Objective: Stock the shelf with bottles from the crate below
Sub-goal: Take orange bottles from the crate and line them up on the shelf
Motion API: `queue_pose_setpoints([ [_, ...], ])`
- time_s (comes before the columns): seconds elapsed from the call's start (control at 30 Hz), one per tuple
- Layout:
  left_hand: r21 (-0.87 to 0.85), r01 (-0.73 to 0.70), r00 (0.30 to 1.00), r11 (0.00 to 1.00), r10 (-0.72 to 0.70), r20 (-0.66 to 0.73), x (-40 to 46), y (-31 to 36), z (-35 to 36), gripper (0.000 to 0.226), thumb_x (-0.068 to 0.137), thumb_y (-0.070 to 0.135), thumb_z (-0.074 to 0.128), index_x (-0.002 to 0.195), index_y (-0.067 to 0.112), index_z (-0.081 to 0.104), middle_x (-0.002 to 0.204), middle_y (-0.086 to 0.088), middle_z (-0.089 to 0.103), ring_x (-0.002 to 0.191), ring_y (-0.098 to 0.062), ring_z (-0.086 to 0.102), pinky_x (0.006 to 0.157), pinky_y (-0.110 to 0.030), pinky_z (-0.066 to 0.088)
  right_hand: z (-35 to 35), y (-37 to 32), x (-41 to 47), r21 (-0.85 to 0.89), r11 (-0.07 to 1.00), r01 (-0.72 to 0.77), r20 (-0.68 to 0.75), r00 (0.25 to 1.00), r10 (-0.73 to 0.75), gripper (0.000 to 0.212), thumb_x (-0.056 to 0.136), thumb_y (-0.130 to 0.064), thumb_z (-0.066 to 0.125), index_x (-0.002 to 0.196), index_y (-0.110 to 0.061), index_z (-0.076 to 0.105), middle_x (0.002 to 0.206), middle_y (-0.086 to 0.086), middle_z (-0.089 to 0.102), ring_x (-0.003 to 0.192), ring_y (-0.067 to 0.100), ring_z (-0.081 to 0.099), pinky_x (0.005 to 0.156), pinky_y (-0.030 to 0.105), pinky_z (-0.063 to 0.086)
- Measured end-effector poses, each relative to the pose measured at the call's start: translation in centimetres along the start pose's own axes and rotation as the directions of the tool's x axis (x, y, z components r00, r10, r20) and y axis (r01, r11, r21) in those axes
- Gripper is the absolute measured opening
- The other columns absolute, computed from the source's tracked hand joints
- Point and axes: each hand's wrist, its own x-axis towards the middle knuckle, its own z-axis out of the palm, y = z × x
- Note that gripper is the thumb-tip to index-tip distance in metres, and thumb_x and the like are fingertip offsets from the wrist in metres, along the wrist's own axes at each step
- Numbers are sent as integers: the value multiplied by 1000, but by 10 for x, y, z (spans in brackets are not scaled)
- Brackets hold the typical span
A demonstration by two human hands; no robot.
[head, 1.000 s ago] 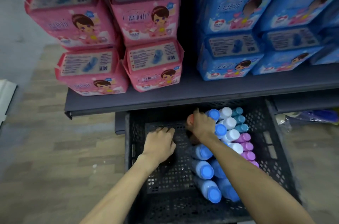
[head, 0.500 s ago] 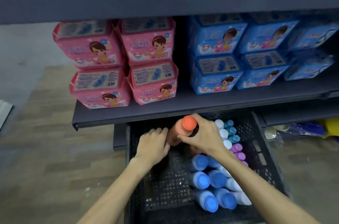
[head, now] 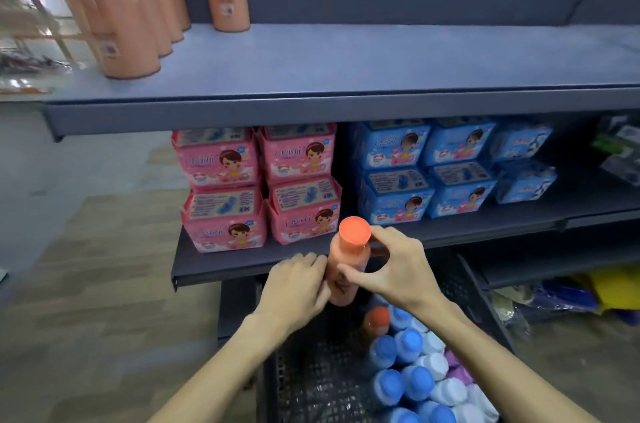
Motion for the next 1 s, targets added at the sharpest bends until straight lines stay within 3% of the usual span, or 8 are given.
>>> queue_pose_setpoints([
  [0.17, 11, -49, 996, 999, 50, -75, 5, -9, -27, 18, 73, 37, 51, 73, 20, 55, 68, 4, 54, 62, -20, 56, 49, -32, 41, -14, -30, 4, -45, 996, 72, -72, 995, -75, 37, 66, -52, 76, 90, -25, 66, 74, -25, 54, 72, 11, 55, 69, 26, 46],
  [0.33, 70, -115, 975, 991, 126, -185, 9, -15, -64, 21, 73, 38, 48, 68, 19, 57, 64, 3, 52, 58, -20, 55, 45, -31, 39, -25, -57, 10, -172, 972, 162, -128, 974, -185, 38, 66, -50, 78, 83, -21, 59, 69, -11, 53, 67, 11, 48, 61, 26, 43],
  [0.6, 125, -132, 918, 983, 169, -358, 27, -33, -157, 21, 76, 41, 49, 78, 21, 55, 67, 4, 52, 60, -22, 59, 44, -31, 40, -77, -126, 48, -158, 970, 187, -174, 961, -213, 46, 66, -58, 71, 91, -19, 67, 78, -4, 68, 72, 16, 62, 70, 38, 53],
  [0.7, 162, -119, 895, 980, 177, -409, 37, -39, -204, 21, 79, 42, 52, 82, 22, 54, 69, 5, 52, 64, -21, 59, 47, -30, 37, -106, -157, 76, -77, 972, 223, -198, 952, -234, 38, 68, -46, 78, 93, -18, 71, 83, -9, 73, 74, 8, 67, 71, 32, 54],
  [0.83, 135, -86, 869, 987, 141, -474, 53, -47, -265, 19, 82, 40, 51, 83, 21, 53, 72, 5, 54, 68, -21, 58, 49, -31, 41, -141, -202, 120, -121, 952, 283, -222, 927, -304, 37, 66, -46, 75, 85, -15, 71, 78, -5, 73, 74, 11, 68, 70, 32, 54],
  [1.0, 185, 1, 835, 983, 101, -540, 84, -64, -333, 16, 83, 40, 52, 83, 24, 52, 78, 7, 56, 75, -20, 58, 54, -30, 35, -175, -243, 174, -117, 934, 338, -227, 906, -356, 24, 69, -38, 78, 80, -18, 71, 74, -5, 72, 71, 9, 67, 67, 29, 55],
])
